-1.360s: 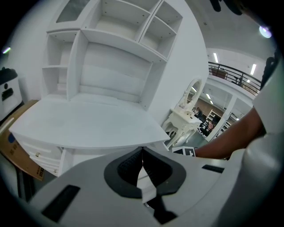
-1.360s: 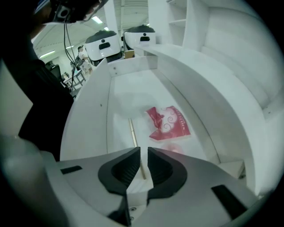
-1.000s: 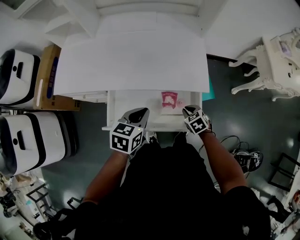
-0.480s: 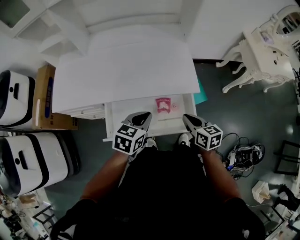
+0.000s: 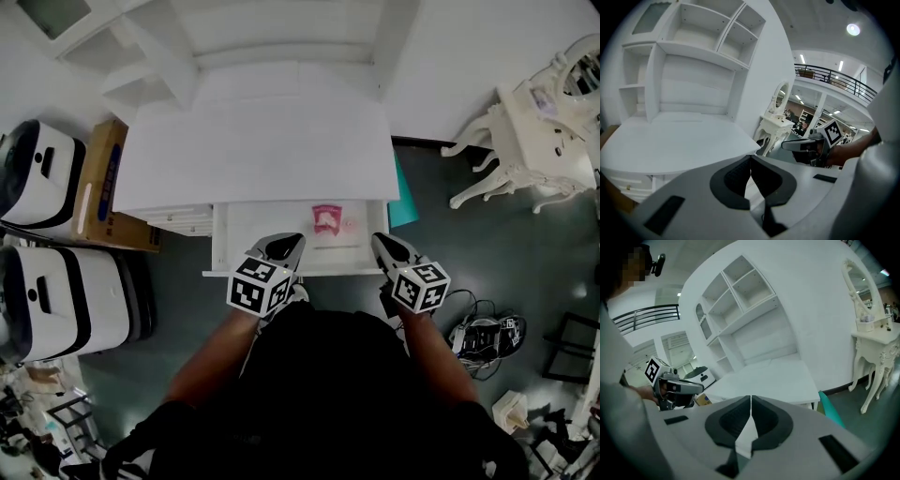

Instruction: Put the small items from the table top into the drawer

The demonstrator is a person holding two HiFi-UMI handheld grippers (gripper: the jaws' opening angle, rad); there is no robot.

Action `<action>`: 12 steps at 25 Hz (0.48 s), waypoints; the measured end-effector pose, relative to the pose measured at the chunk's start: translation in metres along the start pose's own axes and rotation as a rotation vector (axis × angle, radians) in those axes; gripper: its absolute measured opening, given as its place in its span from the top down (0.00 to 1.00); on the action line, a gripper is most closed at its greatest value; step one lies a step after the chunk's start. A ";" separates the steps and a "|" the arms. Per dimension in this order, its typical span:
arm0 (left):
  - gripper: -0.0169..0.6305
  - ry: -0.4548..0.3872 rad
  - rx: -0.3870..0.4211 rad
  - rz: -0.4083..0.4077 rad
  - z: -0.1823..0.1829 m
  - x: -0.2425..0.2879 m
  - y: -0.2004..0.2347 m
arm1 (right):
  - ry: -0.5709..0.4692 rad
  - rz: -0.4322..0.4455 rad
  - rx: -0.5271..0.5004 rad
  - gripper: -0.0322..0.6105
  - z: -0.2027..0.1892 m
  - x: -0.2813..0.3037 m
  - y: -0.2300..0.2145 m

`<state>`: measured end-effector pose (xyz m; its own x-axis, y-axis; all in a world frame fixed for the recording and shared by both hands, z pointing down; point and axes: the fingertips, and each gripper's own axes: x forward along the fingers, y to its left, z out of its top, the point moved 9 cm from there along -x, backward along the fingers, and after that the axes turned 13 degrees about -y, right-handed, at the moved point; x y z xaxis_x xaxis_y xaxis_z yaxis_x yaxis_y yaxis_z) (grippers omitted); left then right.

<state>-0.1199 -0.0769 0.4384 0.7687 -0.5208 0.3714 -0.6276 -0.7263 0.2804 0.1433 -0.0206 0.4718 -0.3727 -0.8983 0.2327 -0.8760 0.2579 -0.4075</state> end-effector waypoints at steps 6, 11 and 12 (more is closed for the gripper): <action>0.96 -0.027 -0.010 0.069 -0.004 -0.003 -0.037 | 0.005 0.114 0.003 0.90 0.005 -0.020 -0.008; 0.96 -0.055 -0.019 0.136 -0.009 -0.004 -0.071 | 0.042 0.181 -0.025 0.90 0.004 -0.045 -0.015; 0.96 -0.060 -0.020 0.148 -0.009 -0.005 -0.079 | 0.050 0.188 -0.031 0.90 0.004 -0.051 -0.017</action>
<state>-0.0751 -0.0125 0.4228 0.6734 -0.6478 0.3562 -0.7363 -0.6310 0.2444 0.1783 0.0194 0.4636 -0.5448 -0.8146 0.1989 -0.7981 0.4310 -0.4210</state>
